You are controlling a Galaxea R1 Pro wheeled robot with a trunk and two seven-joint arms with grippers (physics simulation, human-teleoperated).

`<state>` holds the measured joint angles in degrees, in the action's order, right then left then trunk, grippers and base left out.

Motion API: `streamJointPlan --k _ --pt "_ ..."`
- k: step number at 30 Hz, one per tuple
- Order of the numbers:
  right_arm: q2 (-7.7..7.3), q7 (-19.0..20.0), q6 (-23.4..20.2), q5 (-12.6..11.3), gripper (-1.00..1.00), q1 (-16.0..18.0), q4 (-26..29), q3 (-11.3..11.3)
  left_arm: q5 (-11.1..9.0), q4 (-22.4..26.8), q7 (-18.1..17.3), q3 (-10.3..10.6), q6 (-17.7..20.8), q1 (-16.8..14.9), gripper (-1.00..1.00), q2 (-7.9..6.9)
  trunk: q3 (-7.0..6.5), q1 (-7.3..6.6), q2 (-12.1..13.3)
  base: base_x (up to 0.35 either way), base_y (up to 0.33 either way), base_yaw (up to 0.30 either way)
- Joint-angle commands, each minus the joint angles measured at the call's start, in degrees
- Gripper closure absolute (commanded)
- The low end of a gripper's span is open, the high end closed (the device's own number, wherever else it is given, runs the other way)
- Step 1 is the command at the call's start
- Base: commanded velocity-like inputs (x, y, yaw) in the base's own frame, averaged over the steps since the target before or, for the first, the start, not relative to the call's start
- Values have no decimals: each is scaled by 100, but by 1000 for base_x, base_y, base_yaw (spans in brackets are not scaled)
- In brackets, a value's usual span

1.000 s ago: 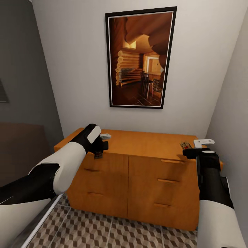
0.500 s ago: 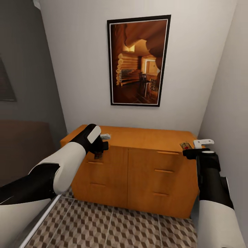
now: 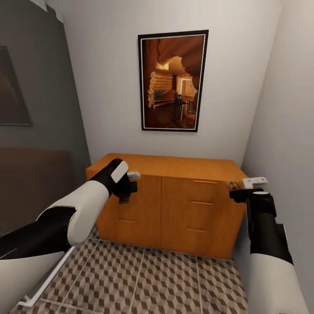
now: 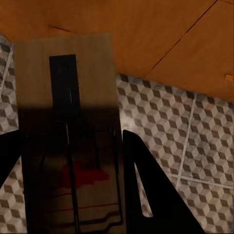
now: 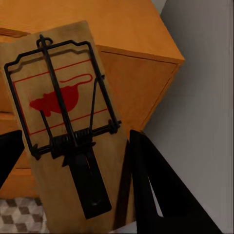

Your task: Take the four mousetraps from the cabinet in the bathroom and place them on the bathroom floor. Make sure all four end up on the same floor surface, and ensure that at least two of them are either under or directly next to the same bathroom sink.

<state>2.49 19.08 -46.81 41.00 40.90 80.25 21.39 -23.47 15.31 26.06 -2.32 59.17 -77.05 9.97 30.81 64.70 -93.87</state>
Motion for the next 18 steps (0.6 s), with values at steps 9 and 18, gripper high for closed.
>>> streamJointPlan --k 9,18 --pt "-1 61 -34 2 100 6 -1367 -1029 -5 -366 4 -14 -228 -3 100 2 6 -4 -4 -344 0 0" --pt "6 10 -242 -5 100 6 -1484 -1085 3 -645 -97 -14 -519 -3 100 -31 6 -4 -4 -307 0 0"
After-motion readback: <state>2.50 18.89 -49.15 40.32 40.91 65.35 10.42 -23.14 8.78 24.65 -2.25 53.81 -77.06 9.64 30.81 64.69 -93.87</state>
